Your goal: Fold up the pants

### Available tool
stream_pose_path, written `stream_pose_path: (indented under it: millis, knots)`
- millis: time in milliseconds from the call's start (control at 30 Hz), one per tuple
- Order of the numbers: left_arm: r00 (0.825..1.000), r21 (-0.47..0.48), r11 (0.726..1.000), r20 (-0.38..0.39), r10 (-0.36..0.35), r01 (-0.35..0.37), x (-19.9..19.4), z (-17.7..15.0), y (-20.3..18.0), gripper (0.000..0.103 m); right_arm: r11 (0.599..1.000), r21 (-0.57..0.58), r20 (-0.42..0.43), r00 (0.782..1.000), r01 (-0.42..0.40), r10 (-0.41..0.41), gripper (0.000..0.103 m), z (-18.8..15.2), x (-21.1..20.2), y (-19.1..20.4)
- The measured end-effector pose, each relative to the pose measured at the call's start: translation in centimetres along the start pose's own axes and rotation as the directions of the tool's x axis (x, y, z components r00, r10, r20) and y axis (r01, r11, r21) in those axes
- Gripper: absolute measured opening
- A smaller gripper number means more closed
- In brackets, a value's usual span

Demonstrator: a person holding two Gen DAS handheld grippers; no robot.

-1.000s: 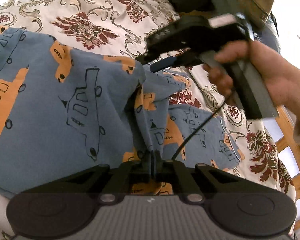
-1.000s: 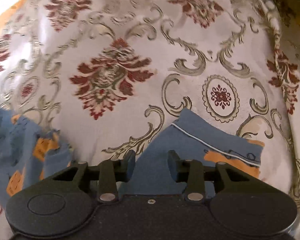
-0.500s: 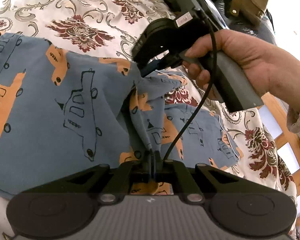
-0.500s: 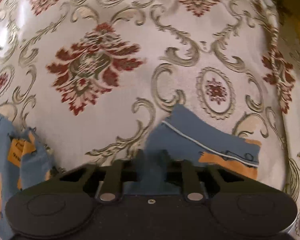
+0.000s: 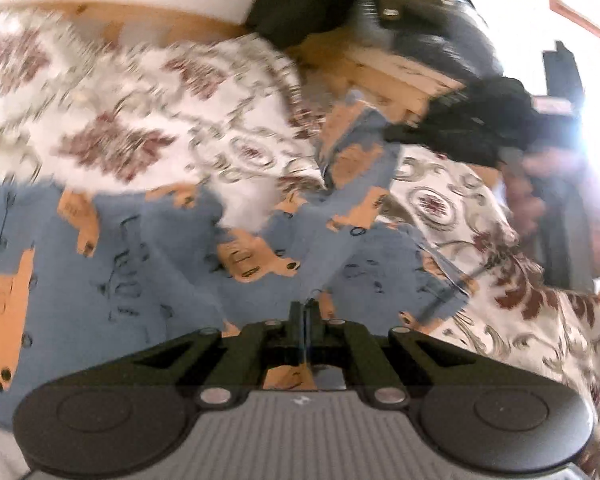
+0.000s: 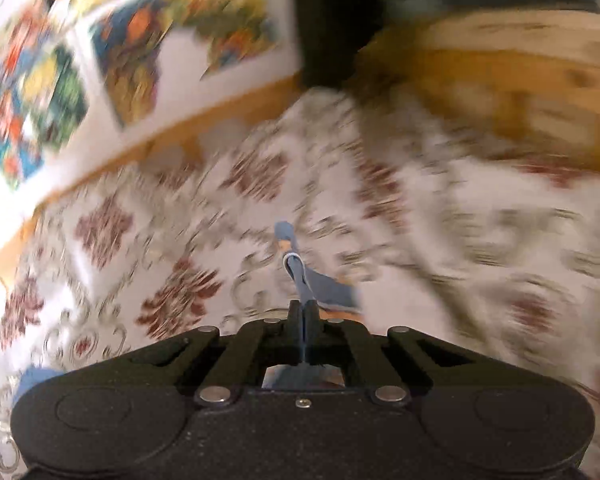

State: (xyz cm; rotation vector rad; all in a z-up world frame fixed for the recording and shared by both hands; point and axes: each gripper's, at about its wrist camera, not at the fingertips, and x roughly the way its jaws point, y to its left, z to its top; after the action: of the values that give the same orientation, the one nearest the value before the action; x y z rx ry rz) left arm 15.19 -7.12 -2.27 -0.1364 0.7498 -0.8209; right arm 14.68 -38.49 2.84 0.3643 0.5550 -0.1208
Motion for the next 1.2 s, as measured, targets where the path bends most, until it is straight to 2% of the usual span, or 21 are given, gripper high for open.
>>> stream_pose_path:
  millis: [100, 167, 233, 367, 433, 633, 800, 867, 900, 933, 1067, 1200]
  knots:
    - [1.0, 0.129, 0.992, 0.001, -0.001, 0.001, -0.3, -0.6, -2.3, 0.001, 0.991, 0.117, 0.018, 0.997, 0.068, -0.071, 0.0, -3.1, -3.8, -4.0]
    - [1.0, 0.223, 0.975, -0.013, 0.02, -0.017, 0.2, -1.5, -3.7, 0.001, 0.978, 0.174, -0.01, 0.994, 0.113, -0.113, 0.0, -6.1, -4.6, -6.1]
    - [0.999, 0.264, 0.964, -0.036, 0.038, -0.028, 0.9, -2.3, -4.3, 0.001, 0.969, 0.186, -0.061, 0.986, 0.165, -0.156, 0.0, -8.6, -4.2, -7.6]
    - [0.995, 0.244, 0.969, -0.082, 0.053, -0.032, 1.7, -3.2, -3.9, 0.001, 0.963, 0.219, -0.102, 0.985, 0.158, -0.139, 0.004, -10.3, -3.6, -8.8]
    - [0.995, 0.238, 0.971, -0.084, 0.053, -0.032, 1.8, -3.2, -3.8, 0.001, 0.967, 0.201, -0.096, 0.985, 0.157, -0.14, 0.018, -10.1, -3.5, -8.8]
    - [0.995, 0.255, 0.966, -0.081, 0.061, -0.039, 1.9, -3.4, -3.5, 0.001, 0.955, 0.253, -0.073, 0.987, 0.156, -0.142, 0.027, -9.7, -4.1, -10.9]
    - [0.995, 0.251, 0.967, -0.077, 0.061, -0.039, 1.7, -3.5, -3.7, 0.001, 0.921, 0.357, -0.075, 0.988, 0.156, -0.138, 0.027, -9.4, -3.7, -12.9]
    - [0.995, 0.252, 0.967, -0.074, 0.062, -0.041, 1.6, -3.4, -3.8, 0.001, 0.909, 0.385, -0.074, 0.987, 0.161, -0.144, 0.023, -9.2, -3.4, -13.2]
    - [0.996, 0.252, 0.967, -0.071, 0.063, -0.043, 1.5, -3.4, -3.8, 0.001, 0.906, 0.386, -0.07, 0.985, 0.175, -0.16, 0.011, -9.1, -3.3, -13.1]
    - [0.996, 0.252, 0.967, -0.067, 0.064, -0.045, 1.4, -3.4, -3.8, 0.001, 0.91, 0.37, -0.056, 0.983, 0.185, -0.177, 0.008, -9.0, -3.5, -12.9]
    - [0.996, 0.267, 0.962, -0.044, 0.076, -0.061, 0.6, -3.1, -3.9, 0.001, 0.95, 0.238, 0.002, 0.978, 0.202, -0.209, 0.006, -8.6, -5.5, -10.7]
    - [0.993, 0.306, 0.947, -0.037, 0.112, -0.096, 0.5, -2.9, -3.9, 0.001, 0.954, 0.164, -0.034, 0.968, 0.251, -0.249, 0.006, -9.7, -5.8, -9.8]
